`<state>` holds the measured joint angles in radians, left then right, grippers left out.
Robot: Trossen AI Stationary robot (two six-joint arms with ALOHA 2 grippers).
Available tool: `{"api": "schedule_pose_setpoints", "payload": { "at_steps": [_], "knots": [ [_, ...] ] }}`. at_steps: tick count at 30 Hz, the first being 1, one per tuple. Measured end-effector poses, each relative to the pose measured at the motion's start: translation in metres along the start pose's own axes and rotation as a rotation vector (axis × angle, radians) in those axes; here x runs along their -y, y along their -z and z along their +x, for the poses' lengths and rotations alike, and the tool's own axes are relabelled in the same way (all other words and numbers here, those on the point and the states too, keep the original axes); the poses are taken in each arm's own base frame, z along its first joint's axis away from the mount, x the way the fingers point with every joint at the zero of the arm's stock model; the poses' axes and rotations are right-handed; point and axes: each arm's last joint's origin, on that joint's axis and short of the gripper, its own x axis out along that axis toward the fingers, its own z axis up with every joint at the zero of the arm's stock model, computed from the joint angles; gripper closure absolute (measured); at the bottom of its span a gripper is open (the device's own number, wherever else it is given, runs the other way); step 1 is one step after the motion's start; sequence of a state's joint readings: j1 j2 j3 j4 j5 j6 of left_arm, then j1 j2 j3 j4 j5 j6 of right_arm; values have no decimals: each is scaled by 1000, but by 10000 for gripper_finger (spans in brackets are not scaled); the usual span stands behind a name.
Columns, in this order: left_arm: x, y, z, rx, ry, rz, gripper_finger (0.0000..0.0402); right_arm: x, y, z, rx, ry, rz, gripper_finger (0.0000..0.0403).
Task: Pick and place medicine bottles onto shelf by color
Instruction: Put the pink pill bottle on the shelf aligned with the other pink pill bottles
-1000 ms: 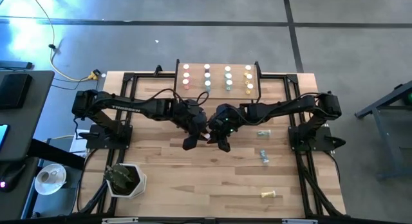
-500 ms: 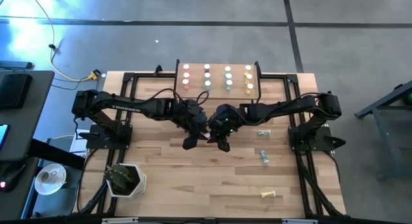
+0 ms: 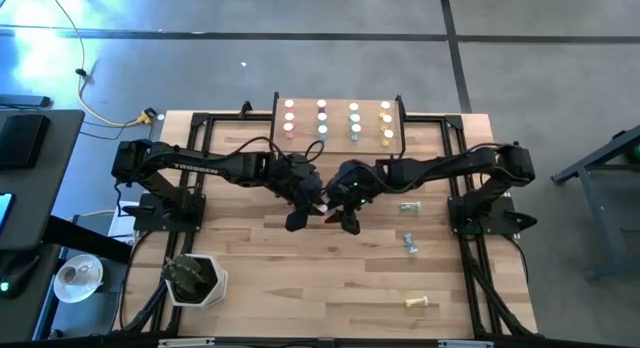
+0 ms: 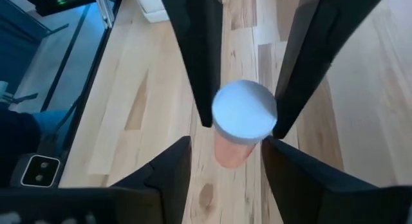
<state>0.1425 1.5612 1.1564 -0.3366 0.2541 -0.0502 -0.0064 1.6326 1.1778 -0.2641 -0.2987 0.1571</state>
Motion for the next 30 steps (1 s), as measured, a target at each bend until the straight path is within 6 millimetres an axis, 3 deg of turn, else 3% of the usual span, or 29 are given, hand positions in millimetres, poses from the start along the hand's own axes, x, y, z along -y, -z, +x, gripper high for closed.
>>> {"api": "schedule_pose_setpoints", "payload": {
  "at_steps": [18, 30],
  "knots": [
    [-3, 0, -3, 4, -71, 14, 287, -17, -6, -54, 33, 3, -10, 221],
    [1, -7, -49, 73, -269, 46, 287, -36, -9, -124, 183, 130, -97, 221]
  ]
}}
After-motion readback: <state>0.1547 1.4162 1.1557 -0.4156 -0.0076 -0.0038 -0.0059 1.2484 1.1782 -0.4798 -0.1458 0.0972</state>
